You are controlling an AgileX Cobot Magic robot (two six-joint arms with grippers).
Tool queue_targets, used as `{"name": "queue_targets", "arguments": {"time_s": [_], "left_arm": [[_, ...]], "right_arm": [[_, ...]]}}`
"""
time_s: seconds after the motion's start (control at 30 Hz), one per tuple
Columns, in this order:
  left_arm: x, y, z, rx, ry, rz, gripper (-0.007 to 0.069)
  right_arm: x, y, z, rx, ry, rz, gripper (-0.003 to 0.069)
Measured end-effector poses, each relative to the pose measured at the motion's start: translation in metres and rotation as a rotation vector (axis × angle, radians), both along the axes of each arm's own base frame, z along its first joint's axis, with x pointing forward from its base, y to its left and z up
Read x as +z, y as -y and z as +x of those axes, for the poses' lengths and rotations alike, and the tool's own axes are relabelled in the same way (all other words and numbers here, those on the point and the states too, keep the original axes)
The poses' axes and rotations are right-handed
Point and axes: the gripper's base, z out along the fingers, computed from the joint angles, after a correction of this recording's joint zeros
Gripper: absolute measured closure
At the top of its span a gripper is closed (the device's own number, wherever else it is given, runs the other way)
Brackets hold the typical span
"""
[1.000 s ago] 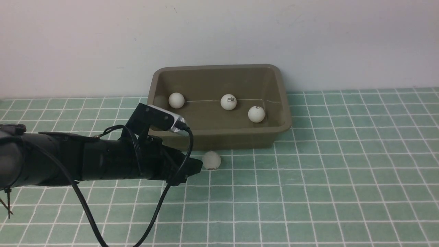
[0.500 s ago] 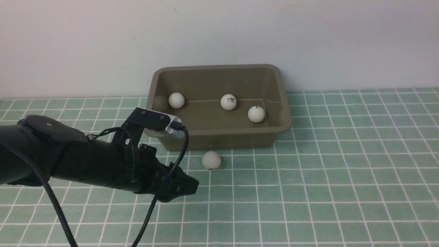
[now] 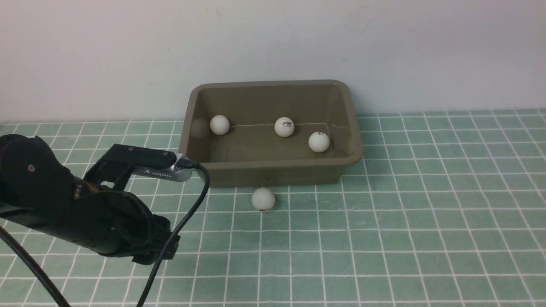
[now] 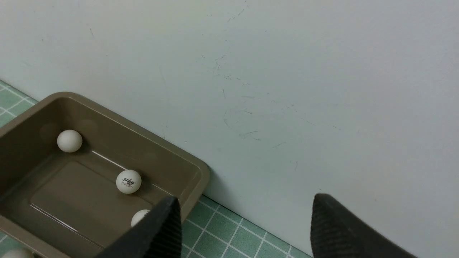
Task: Put the table tennis balls in the box on the green coffee tablecloth.
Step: 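Reach for and grasp a ping pong ball on the table beside the basket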
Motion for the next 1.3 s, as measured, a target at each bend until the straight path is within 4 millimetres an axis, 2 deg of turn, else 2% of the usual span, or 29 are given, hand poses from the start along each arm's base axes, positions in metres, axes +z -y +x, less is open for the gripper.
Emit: {"name": "queue_targets", "arguments": {"time_s": [0.13,0.2,0.5,0.63,0.77,0.97,1.1,1.3], "left_arm": [[0.017,0.002,0.005,-0.017,0.161,-0.026,0.0230],[0.021,0.006,0.003,-0.031,0.184,-0.039,0.0230],[0.031,0.081,-0.018,-0.316,0.284,-0.103,0.0230],[0.035,0.094,-0.020,-0.352,0.320,-0.130,0.0230],[0.023,0.098,-0.013,-0.354,0.302,-0.126,0.0230],[-0.010,0.112,0.006,-0.374,0.301,-0.127,0.0223],[-0.027,0.121,0.017,-0.391,0.343,-0.153,0.0167],[-0.050,0.127,0.023,-0.325,0.296,-0.224,0.0113]], "right_arm": [[0.000,0.000,0.000,-0.001,0.001,-0.002,0.0214],[0.000,0.000,0.000,-0.001,0.001,-0.002,0.0214],[0.000,0.000,0.000,-0.001,0.001,-0.002,0.0214],[0.000,0.000,0.000,-0.001,0.000,-0.003,0.0214],[0.000,0.000,0.000,-0.001,0.000,-0.003,0.0214],[0.000,0.000,0.000,-0.001,0.000,-0.003,0.0214],[0.000,0.000,0.000,-0.001,0.000,-0.003,0.0214],[0.000,0.000,0.000,0.000,-0.001,0.000,0.0214]]}}
